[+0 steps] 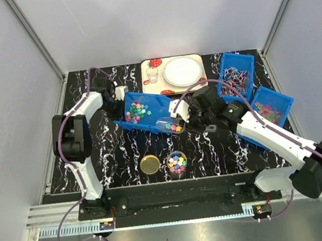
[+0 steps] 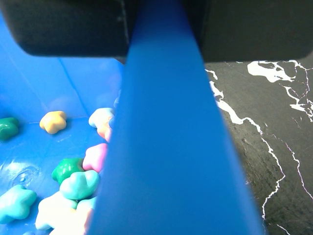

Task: Pack the candies
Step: Scoop the fake candies from the storage box.

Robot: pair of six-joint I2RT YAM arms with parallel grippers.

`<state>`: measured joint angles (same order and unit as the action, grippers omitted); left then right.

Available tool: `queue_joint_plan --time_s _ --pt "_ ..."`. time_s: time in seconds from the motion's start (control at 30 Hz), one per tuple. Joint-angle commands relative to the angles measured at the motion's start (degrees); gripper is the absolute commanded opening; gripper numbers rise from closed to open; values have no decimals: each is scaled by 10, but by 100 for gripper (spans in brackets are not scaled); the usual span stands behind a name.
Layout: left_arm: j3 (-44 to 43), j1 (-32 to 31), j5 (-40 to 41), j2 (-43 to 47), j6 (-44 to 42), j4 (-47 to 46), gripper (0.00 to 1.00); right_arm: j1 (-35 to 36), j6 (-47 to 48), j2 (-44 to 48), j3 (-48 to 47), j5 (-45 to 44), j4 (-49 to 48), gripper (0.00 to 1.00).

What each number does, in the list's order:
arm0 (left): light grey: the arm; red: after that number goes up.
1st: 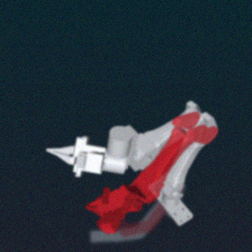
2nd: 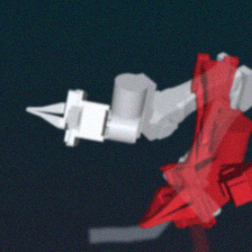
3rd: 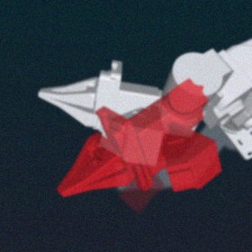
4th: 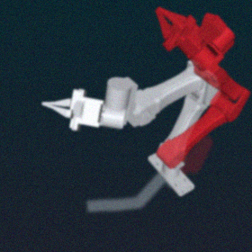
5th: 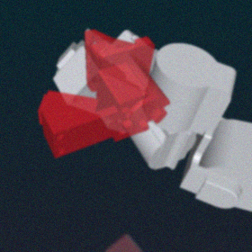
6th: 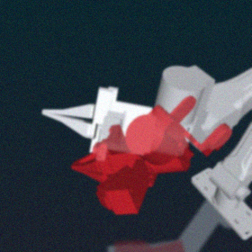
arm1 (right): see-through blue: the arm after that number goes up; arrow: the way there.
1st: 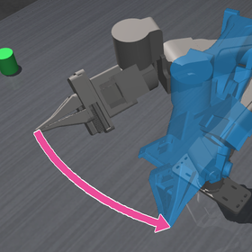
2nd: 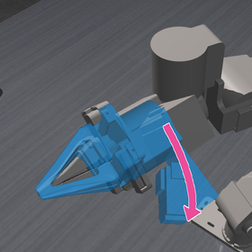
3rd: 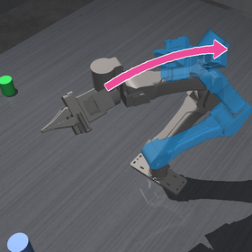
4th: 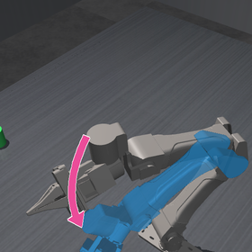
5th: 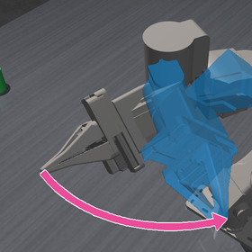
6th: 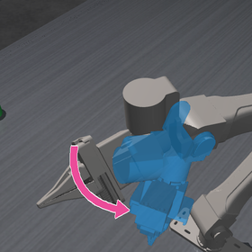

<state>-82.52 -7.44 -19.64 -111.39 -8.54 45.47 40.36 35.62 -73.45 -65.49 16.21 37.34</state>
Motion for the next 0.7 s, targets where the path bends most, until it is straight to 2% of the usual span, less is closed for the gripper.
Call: queue_joint_plan --time_s 0.0,0.27,0.67 --pt "0 -6 -21 -27 -1 -14 0 5 -6 53 20 13 29 0" --pt "-1 -7 -18 -30 -1 -14 0 66 21 96 44 -37 124 0" --pt "-1 -7 -9 -32 -2 -15 0 126 53 62 27 -106 220 0"
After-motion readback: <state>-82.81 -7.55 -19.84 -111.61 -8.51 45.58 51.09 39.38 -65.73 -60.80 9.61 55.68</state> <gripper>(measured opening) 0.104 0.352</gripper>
